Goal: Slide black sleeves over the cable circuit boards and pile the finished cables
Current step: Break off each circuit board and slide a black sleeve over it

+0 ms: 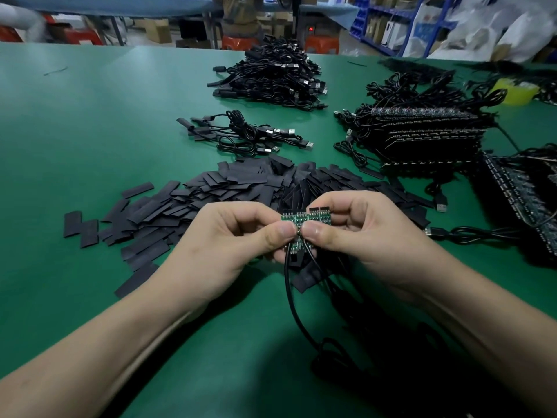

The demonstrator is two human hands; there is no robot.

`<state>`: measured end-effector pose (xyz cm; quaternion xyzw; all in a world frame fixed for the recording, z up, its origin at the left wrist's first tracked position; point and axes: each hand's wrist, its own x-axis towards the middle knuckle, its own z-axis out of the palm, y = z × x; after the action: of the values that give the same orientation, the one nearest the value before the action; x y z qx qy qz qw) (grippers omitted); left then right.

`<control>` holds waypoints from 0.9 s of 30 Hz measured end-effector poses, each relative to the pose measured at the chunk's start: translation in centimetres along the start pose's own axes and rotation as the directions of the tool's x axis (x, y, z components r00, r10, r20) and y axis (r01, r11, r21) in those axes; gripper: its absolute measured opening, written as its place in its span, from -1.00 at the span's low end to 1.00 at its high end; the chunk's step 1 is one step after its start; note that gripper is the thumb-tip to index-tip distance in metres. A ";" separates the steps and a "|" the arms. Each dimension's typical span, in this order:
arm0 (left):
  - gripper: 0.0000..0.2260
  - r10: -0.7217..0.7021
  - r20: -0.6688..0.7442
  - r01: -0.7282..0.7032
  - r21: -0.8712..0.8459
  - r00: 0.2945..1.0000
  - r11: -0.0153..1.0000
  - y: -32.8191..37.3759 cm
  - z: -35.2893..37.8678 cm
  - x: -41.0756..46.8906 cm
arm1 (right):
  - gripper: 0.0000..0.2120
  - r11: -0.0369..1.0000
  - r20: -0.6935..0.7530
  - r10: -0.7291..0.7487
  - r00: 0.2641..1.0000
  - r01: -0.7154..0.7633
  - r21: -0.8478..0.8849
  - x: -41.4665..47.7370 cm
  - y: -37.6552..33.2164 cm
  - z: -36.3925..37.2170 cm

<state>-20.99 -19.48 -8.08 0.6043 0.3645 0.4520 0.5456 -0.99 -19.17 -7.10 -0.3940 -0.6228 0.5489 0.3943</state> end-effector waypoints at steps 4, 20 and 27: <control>-0.90 -0.002 0.020 0.004 -0.061 1.000 0.998 0.2 0.2 -0.1 | -0.87 0.999 0.035 0.034 0.999 -0.036 0.034 0.1 -0.1 -0.2; -0.73 0.086 -0.174 -0.081 0.037 0.981 0.996 0.0 -0.5 0.5 | -0.59 0.660 -0.136 -0.177 0.975 0.014 -0.751 0.0 -1.9 -4.7; -0.78 0.087 -0.227 -0.095 -0.023 0.970 0.995 0.0 -0.1 0.5 | -0.71 0.674 0.038 -0.230 0.973 0.187 -0.715 -0.1 -1.3 0.8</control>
<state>-20.92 -18.95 -8.00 0.5559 0.3885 0.5482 0.4894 -1.79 -19.63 -5.91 -0.4571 -0.8162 0.2050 0.2877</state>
